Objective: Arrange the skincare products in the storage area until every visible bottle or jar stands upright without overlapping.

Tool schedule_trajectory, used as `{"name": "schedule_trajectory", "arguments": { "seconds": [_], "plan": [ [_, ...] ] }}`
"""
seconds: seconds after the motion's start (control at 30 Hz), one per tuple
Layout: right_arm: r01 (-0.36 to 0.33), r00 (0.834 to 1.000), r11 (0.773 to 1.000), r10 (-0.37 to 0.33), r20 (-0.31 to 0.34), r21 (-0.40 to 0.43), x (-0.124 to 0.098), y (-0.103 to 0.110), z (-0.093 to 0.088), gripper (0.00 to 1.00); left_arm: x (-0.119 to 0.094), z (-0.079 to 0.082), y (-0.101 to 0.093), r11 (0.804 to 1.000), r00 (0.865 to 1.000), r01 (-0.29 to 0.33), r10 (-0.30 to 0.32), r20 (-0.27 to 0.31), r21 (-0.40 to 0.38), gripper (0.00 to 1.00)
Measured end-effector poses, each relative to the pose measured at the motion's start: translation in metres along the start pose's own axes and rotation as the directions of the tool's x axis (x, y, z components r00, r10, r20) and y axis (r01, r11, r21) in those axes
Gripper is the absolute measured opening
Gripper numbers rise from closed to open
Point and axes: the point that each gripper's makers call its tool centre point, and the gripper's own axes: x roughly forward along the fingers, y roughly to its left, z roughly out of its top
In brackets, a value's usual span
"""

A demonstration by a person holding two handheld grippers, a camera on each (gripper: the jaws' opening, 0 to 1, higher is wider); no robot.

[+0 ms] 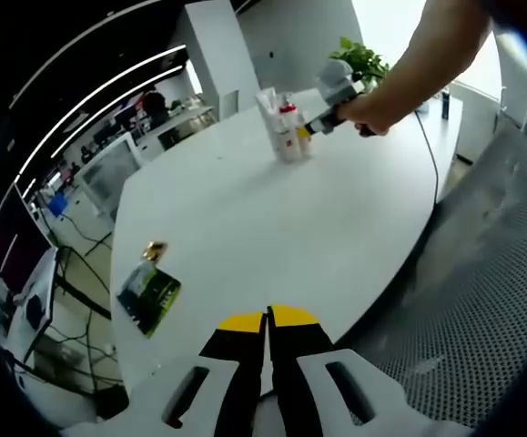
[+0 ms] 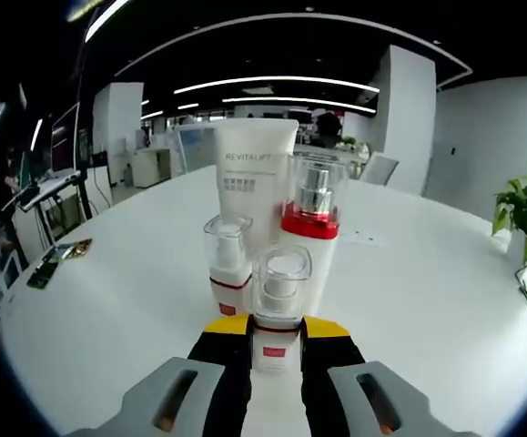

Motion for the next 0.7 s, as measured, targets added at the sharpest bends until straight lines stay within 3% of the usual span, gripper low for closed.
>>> {"name": "schedule_trajectory", "arguments": {
  "seconds": [0.7],
  "plan": [
    [0.056, 0.998, 0.998, -0.056, -0.021, 0.030, 0.0101, -0.0030, 0.0042, 0.13, 0.0003, -0.0033, 0.0010, 1.000, 1.000, -0.005, 0.005, -0.017, 0.001, 0.00]
  ]
}}
